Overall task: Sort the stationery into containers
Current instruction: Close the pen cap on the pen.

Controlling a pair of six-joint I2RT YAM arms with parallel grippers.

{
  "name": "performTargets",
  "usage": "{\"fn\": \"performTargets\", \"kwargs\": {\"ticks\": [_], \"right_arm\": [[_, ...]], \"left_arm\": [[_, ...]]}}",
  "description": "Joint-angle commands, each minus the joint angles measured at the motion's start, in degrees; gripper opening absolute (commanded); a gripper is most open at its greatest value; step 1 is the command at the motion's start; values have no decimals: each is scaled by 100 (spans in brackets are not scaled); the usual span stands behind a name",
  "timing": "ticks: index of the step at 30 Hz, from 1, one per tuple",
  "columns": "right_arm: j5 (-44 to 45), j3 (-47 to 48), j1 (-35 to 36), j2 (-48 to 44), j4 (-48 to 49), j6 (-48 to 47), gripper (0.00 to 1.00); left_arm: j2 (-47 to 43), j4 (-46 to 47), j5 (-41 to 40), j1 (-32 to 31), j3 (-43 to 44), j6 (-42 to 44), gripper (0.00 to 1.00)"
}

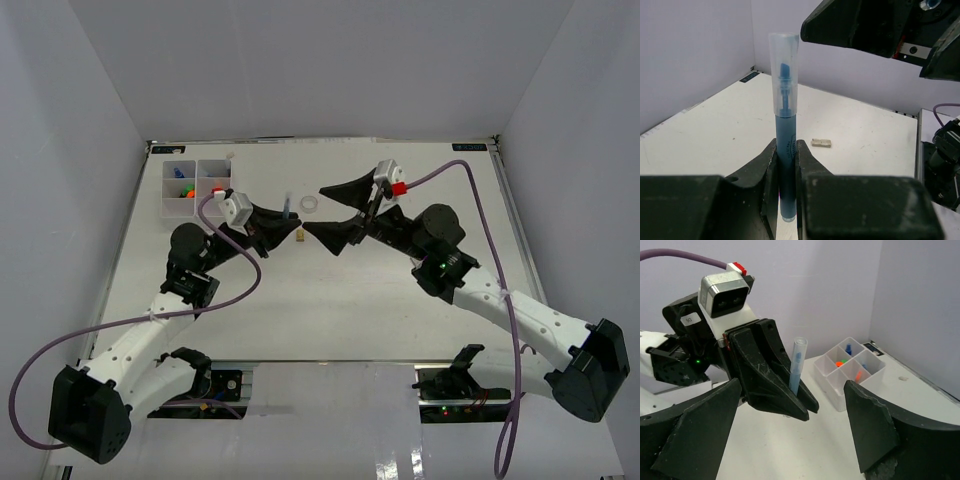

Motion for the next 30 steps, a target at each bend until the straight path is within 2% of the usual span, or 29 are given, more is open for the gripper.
{"fn": "performTargets", "kwargs": {"ticks": [1, 6, 10, 16, 20, 30], "right_arm": [[742, 260, 7, -167, -500, -528, 90], [901, 1244, 7, 87, -1641, -836, 91], [830, 2202, 7, 430, -2617, -837, 100], [874, 2994, 7, 808, -3443, -688, 86], [725, 3135, 6, 1063, -3603, -591, 82], [391, 3056, 7, 1354, -3296, -353, 74]], "left_arm": [[172, -126, 97, -3, 429, 251, 1], [348, -153, 256, -3, 615, 296, 1], [296, -135, 300, -3, 474, 287, 2], [321, -161, 318, -3, 377, 226, 1], [409, -240, 300, -3, 439, 138, 1], [348, -443, 195, -3, 430, 103, 1]]}}
